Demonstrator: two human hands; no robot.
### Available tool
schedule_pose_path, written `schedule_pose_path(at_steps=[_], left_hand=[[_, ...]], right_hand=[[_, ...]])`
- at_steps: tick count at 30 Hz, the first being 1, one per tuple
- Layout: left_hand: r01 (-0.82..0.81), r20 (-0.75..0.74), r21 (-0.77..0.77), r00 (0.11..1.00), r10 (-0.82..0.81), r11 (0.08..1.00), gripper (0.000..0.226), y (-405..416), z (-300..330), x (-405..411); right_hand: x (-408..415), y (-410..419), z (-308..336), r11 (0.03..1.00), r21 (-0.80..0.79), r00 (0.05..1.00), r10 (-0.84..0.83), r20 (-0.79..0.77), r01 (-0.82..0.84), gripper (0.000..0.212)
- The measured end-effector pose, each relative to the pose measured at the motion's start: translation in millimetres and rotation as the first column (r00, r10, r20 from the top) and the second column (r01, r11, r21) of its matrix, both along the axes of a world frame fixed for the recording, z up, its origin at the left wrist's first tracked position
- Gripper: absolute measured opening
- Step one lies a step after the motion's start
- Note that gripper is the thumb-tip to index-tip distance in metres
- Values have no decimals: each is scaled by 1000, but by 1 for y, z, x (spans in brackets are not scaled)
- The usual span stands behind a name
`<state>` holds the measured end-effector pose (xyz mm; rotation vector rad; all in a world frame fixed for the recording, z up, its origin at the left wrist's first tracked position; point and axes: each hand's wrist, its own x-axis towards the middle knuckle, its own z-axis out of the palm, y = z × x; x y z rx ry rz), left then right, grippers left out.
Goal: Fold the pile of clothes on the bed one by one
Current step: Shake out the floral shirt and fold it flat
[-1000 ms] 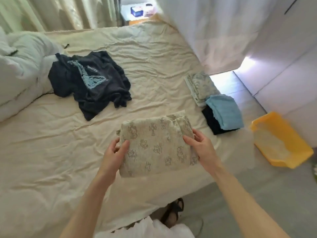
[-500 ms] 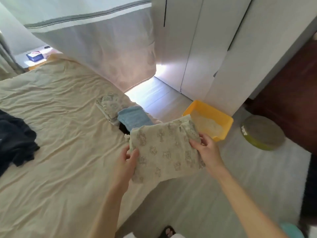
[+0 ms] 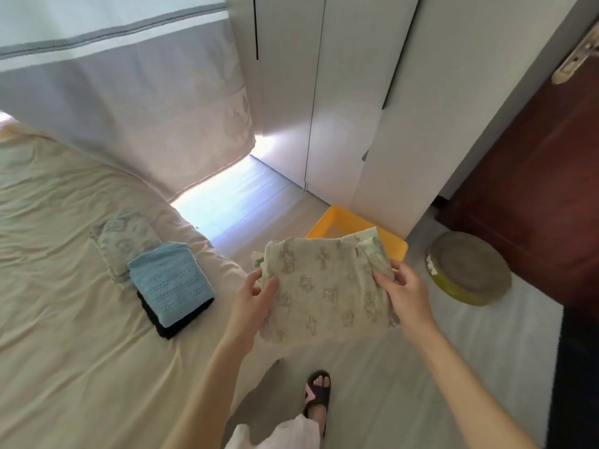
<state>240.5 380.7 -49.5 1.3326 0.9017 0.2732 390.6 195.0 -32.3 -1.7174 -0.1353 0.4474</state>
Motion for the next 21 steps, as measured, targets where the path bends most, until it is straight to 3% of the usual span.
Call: schedule_pose_path(at_steps=[3,9,13,17,21], left_hand=[[-22,-21,-47,1000,21,999,24,10,-6,65],[-74,-31,57,997,76,996,23,51,9,175],[-225,-36,39,973,226,974,20,86,6,202],[-463,-59,-5,885,462,887,19,120,-4,214],[-674,-16,-37,738,674,738,19,146,-6,228]], right_hand=[[65,15,-3,998,-43,999,42,-10,-43,18],[193,67,13,988,-70,990,139,24,-137,22],[256,133,9,951,-33,951,308,-17,-309,19],[294,218,-8,860,-35,860,507,-56,-509,22],[318,301,-11,709,-55,711,701,-46,-703,21]])
